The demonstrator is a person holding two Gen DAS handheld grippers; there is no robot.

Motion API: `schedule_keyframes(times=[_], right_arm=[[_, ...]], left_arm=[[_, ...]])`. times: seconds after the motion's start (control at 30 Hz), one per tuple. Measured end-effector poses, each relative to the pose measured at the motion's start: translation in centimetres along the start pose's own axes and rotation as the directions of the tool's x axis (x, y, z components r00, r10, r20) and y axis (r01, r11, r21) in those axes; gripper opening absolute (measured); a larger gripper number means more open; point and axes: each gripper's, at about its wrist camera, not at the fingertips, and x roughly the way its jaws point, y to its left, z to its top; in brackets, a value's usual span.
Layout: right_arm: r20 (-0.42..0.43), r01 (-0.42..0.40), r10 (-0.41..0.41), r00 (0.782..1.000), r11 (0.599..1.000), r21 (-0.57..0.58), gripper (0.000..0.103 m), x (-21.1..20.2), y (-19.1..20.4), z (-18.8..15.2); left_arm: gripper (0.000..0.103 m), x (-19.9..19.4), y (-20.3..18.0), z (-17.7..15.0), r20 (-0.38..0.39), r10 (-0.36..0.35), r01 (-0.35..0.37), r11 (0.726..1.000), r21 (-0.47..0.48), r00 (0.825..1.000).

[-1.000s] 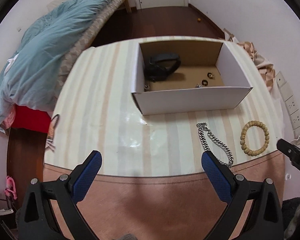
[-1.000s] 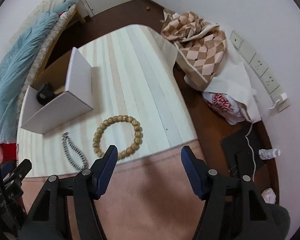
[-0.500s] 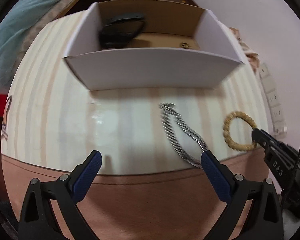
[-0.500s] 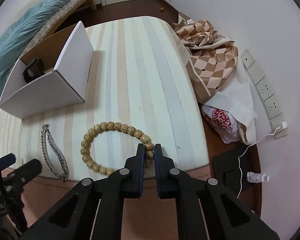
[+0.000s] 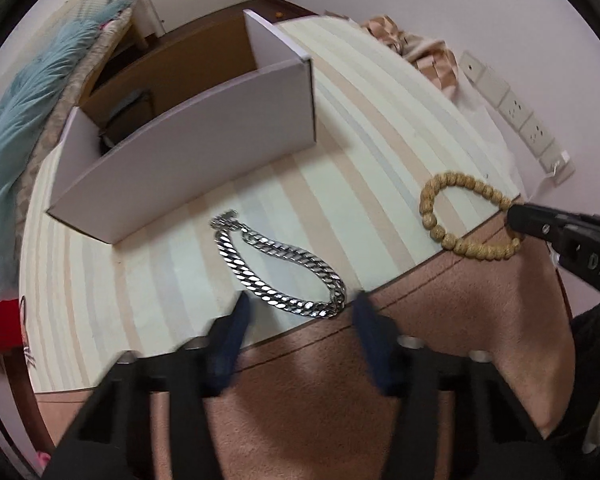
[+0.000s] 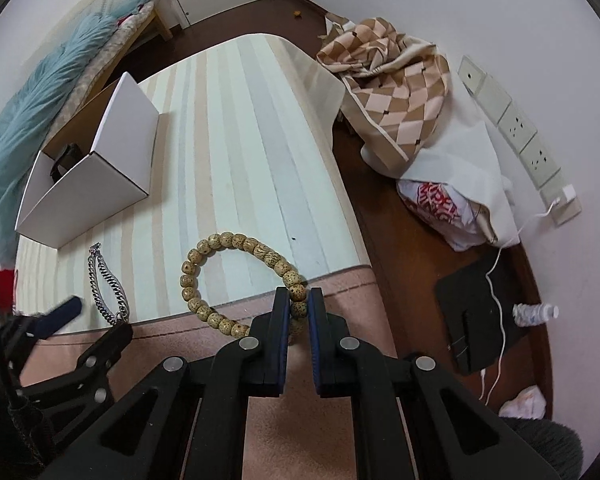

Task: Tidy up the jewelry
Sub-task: 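Grasp the wooden bead bracelet with the right tool while the left tool grasps the silver chain, then carry the bead bracelet with the right tool while the left tool carries the chain over the box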

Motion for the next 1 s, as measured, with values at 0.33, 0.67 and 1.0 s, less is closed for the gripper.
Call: schedule_keyframes(times=[0.33,0.67,1.0], right_arm=[[0.003,-0.03,0.03,1.0,1.0,-0.001,0.01,-0.2,0.6,0.1],[0.027,-0.092,0.093,0.995,0.996,-0.013,0.01,-1.9,2.1,0.3],[0.069,-0.203,0.205,0.976,0.979,-0.03,0.01,-5.1,4.6,1.3]], left_arm=[[0.005,-0.3,0.7,0.2,0.018,-0.031,0.032,0.999,-0.016,0.999],[0.002,-3.8,5.0,-1.1,0.063,-0.086,0.093,0.987,-0.127,0.994],[0.002,-9.4,9.7,-0.6,0.164,-0.142,0.176,0.961,-0.213,0.976]])
